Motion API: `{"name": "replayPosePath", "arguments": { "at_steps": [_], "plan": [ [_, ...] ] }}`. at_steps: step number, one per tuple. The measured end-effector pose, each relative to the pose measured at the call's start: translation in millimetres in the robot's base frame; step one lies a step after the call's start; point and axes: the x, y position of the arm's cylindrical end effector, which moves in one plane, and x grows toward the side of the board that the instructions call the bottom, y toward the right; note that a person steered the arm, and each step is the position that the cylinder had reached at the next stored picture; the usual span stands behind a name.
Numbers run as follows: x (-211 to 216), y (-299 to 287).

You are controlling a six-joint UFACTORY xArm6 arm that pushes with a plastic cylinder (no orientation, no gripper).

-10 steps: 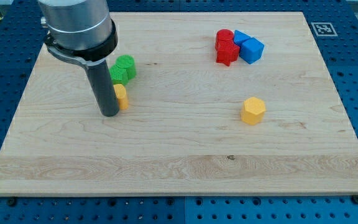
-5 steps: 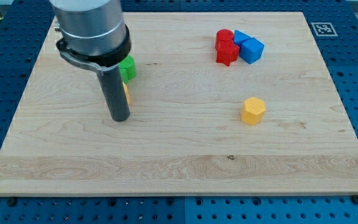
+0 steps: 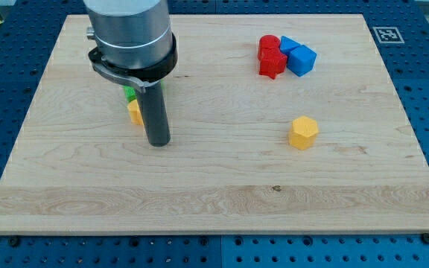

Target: Move the yellow heart below the green star

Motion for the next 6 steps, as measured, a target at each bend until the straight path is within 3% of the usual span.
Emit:
{"name": "replayPosePath", "arguments": {
  "at_steps": [3, 6],
  "plan": [
    [0, 12],
    [4, 89]
  ]
}}
